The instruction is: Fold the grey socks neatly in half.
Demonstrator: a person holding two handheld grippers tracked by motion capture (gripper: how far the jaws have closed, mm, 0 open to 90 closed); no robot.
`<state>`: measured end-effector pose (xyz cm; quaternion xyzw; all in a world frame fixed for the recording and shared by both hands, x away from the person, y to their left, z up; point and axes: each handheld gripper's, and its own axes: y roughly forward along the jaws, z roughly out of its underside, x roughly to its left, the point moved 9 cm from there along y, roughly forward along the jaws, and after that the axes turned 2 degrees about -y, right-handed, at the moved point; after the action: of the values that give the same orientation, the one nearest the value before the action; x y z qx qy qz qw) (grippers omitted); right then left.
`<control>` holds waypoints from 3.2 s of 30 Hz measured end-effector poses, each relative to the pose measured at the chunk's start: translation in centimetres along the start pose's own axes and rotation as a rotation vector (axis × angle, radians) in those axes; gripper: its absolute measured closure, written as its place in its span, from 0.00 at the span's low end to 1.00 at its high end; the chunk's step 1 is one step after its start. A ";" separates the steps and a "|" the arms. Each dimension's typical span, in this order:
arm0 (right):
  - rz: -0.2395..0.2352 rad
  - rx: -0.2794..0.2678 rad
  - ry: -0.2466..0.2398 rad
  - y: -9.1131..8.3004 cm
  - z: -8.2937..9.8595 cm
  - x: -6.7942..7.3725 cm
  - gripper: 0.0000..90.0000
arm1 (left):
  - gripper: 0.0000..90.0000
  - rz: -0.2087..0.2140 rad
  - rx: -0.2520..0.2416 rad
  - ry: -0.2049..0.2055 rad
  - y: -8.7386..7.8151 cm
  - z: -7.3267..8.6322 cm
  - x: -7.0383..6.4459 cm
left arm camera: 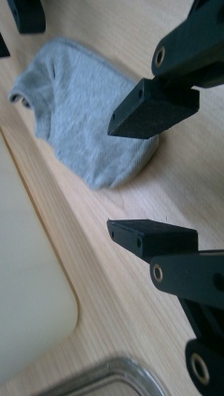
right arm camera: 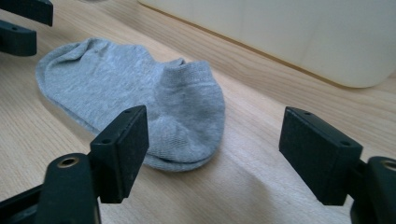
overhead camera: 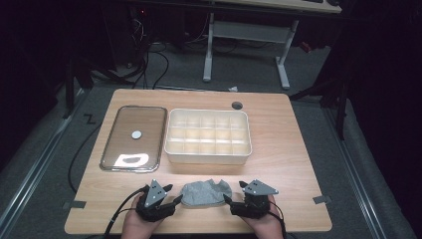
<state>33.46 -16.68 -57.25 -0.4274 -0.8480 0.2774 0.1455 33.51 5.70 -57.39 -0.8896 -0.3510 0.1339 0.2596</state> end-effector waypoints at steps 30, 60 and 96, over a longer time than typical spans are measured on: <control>-0.025 0.103 0.104 2.0 0.8 0.6 0.71 | 0.76 0.031 0.102 0.067 1.5 1.2 -2.1; -0.080 0.111 0.122 1.4 1.3 0.5 0.94 | 0.82 0.040 0.014 0.020 1.3 -2.9 -3.3; -0.110 0.026 0.147 -0.3 -0.2 0.5 0.96 | 0.85 -0.038 0.167 0.079 8.3 -3.8 -5.2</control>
<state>33.07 -16.36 -56.95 -0.3974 -0.8535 0.2479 0.2281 35.99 -4.47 -58.60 -0.8627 -0.3450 0.1227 0.3487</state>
